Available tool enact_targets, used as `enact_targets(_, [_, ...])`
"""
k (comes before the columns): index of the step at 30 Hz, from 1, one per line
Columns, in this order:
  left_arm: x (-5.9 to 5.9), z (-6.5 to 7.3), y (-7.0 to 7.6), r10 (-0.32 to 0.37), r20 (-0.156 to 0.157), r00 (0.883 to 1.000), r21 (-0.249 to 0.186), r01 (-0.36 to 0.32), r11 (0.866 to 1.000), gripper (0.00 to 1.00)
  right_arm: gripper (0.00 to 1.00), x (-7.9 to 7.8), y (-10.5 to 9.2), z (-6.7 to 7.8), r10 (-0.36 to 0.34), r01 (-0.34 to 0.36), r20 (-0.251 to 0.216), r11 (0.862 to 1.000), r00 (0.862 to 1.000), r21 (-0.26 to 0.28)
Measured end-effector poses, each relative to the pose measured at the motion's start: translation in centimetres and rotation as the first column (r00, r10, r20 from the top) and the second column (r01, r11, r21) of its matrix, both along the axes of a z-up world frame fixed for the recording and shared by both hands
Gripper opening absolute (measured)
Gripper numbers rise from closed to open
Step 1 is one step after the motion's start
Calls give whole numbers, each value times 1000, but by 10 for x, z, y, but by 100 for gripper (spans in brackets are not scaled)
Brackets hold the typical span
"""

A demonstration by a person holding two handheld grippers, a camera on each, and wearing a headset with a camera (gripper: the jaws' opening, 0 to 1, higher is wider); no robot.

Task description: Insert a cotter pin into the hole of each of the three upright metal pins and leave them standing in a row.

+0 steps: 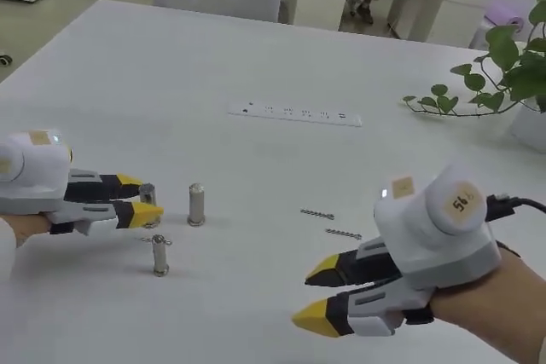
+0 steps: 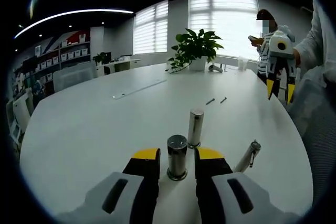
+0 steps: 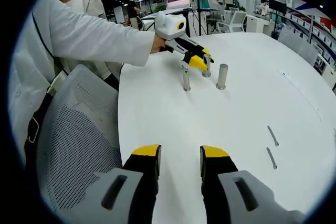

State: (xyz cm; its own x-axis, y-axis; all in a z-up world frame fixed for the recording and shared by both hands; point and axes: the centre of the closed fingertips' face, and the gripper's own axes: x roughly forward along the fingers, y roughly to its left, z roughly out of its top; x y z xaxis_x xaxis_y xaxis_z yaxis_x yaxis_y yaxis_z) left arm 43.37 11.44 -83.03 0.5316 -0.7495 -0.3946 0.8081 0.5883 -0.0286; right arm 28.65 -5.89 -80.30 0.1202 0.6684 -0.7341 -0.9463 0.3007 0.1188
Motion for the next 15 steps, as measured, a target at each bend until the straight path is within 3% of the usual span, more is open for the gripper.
enact_targets(4, [0,-1,-2,-9,12,1000,11,9,1000,15,32,1,-1,0,-4,4,0,1000,1000,1])
enact_targets(15, [1,-1,-1,5,-1,1000,-8,-5,1000,11,32,1,0,0,-1,1,3,1000,1000,-2])
